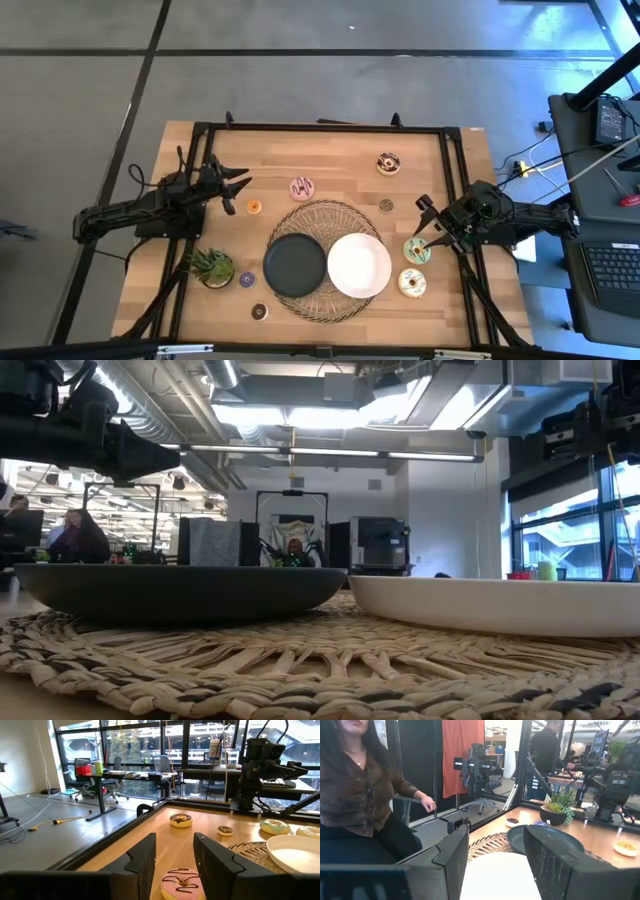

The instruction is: Pick & Place donuts

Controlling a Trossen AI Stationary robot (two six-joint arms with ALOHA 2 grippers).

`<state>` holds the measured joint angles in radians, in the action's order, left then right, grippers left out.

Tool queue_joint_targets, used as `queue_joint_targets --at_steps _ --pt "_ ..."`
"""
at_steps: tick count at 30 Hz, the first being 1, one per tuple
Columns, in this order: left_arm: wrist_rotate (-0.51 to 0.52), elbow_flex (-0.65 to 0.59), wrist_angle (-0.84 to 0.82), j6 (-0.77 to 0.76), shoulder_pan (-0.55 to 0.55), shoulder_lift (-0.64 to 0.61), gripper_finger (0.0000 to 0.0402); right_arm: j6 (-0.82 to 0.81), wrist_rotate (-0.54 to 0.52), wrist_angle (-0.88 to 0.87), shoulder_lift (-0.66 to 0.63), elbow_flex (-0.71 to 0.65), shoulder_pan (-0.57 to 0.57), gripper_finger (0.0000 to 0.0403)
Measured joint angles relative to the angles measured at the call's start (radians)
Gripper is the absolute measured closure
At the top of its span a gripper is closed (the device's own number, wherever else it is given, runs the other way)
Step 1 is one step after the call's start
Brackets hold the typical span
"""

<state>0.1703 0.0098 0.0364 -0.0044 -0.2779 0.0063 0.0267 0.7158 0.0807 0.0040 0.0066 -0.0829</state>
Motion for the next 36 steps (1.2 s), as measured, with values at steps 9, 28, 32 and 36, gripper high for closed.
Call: queue_joint_targets --at_steps 9,28,32,36 --pt "0.000 0.000 0.000 0.000 0.000 0.000 0.0274 -0.010 -0.016 0.122 0.000 0.000 0.000 0.0212" --pt "0.000 0.000 0.000 0.000 0.000 0.000 0.0274 -0.159 -0.342 0.117 0.000 0.000 0.000 0.0210" --pt "0.000 0.000 0.000 0.000 0.000 0.000 0.0274 -0.187 -0.490 0.039 0.001 0.000 0.000 0.0181" --pt "0.000 0.000 0.000 0.000 0.000 0.000 0.0274 -0.209 -0.583 -0.004 0.001 0.000 0.000 0.0127"
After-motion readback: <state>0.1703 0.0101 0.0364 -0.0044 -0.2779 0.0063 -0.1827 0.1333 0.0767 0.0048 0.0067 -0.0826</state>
